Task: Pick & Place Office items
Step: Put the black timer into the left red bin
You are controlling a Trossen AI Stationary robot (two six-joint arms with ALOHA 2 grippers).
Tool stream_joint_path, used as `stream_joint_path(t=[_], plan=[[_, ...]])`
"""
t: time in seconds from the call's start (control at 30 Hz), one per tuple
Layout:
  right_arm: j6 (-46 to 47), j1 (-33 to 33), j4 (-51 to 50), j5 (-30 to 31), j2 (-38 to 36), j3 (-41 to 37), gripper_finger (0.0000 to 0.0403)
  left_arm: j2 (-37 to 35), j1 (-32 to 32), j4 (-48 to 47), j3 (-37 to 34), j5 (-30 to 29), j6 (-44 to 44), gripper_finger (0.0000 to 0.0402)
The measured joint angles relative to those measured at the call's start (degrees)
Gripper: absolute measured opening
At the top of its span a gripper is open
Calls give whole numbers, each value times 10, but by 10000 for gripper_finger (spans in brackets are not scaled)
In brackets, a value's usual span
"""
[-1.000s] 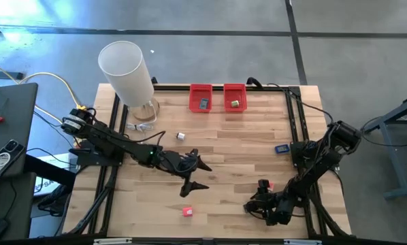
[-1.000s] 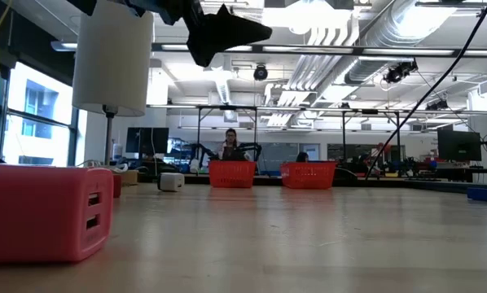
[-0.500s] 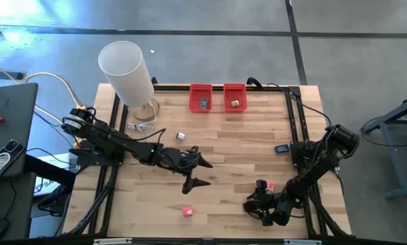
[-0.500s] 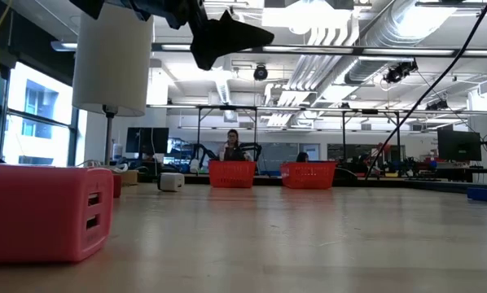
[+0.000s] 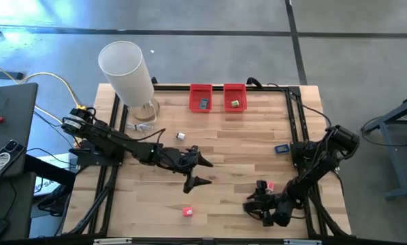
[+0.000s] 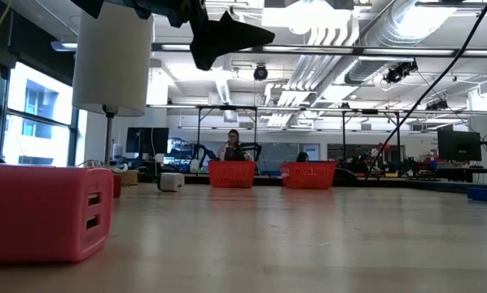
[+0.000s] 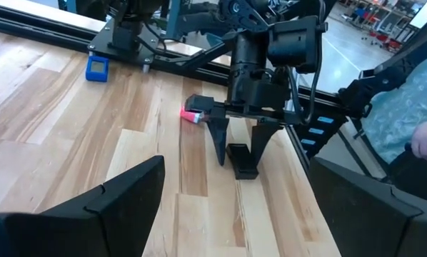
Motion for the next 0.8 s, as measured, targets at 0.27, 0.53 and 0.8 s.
stream_joint_path(t=[0.27, 0.53, 0.8], plan=[[15, 10, -2, 36, 0, 0, 252, 0, 0, 0, 0, 0, 0, 337], [21, 16, 92, 89, 52, -25, 252, 0, 0, 0, 0, 0, 0, 337], [1, 38, 166, 188, 117, -25, 252, 0, 0, 11, 0, 0, -3, 337]])
